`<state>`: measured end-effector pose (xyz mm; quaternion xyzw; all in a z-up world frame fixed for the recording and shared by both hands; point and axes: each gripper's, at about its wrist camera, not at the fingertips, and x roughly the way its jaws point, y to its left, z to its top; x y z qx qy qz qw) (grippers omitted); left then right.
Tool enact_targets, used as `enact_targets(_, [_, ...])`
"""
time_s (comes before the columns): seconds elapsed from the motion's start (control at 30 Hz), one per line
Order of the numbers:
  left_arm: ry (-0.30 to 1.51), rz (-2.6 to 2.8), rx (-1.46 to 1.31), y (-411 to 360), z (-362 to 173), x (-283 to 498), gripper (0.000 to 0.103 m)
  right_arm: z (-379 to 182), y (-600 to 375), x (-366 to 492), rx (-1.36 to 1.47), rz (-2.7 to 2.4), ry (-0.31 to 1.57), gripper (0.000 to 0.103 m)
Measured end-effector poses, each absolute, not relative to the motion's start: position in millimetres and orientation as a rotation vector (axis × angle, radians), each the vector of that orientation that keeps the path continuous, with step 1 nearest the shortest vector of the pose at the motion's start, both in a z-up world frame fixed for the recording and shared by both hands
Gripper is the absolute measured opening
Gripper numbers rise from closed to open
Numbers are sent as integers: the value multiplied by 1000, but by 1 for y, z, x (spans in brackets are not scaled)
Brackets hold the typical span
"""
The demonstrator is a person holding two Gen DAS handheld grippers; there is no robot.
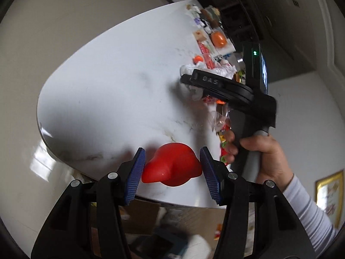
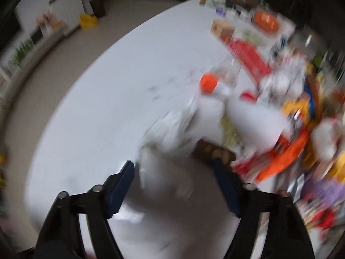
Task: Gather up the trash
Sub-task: 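Grasp the red toy with the left tool while the right tool grasps white tissue, then drop the red toy and white tissue into the cardboard box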
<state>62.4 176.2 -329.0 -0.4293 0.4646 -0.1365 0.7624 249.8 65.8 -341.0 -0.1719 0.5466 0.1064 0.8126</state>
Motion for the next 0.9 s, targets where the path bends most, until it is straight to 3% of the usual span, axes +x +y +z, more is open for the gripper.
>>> enact_targets(0.03, [1007,-299,-963,179,-331,63,52,-340,70,251,-406,219,1156,43])
enact_targets(0.07, [1001,-301,-988,181,-331,63,52,-336,69,251,-394,235,1166,22])
enact_targets(0.1, [991,-306,-1002,182,-329,63,52,-331,64,252,-333,271,1195,9])
enact_targets(0.4, [966,-405,-971,175,-294,72,52,-270,3,221,-87,370,1139,8])
enact_targets(0.6, [970,-495,-913,162,-267,58,52,-226,-50,146,58,471,1085,8])
enact_targets(0.9, [1108,-569,-841,136,-281,-8,52,-261,-128,10,101,436,1216,8])
